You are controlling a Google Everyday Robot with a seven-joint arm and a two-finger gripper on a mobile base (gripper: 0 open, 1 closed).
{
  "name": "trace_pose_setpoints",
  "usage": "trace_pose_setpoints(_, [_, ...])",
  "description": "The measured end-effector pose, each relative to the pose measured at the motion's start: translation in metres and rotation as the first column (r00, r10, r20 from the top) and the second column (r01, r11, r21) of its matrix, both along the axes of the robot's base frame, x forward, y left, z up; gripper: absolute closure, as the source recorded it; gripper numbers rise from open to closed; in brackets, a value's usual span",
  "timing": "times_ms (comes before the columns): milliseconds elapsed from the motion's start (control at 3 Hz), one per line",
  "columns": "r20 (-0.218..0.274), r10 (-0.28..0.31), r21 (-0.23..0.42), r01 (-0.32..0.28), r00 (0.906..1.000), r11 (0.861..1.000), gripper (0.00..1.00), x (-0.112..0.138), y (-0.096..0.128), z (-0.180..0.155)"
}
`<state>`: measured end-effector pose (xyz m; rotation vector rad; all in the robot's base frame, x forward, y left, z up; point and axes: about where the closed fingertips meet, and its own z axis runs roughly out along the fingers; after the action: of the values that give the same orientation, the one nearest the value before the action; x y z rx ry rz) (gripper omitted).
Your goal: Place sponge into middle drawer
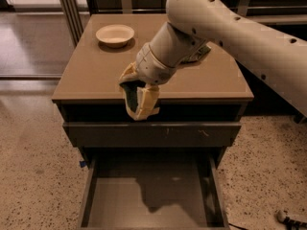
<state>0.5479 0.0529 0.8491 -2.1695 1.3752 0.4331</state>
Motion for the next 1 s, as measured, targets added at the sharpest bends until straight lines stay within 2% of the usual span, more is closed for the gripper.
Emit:
trace_pose_setpoints(333, [-0.018,-0.003,0.025,0.003,0.9998,1.000,1.00,-0.022,0.006,-0.006])
trace_pose_setpoints(667, [-0.028,0.009,0.023,-0.008,0.9996,1.000,1.00,-0.032,0.009,-0.009])
trace_pose_setpoints(1000, [-0.048,0.028,0.033,-0.026,0.9984,0.999,1.00,-0.051,0.013,-0.014])
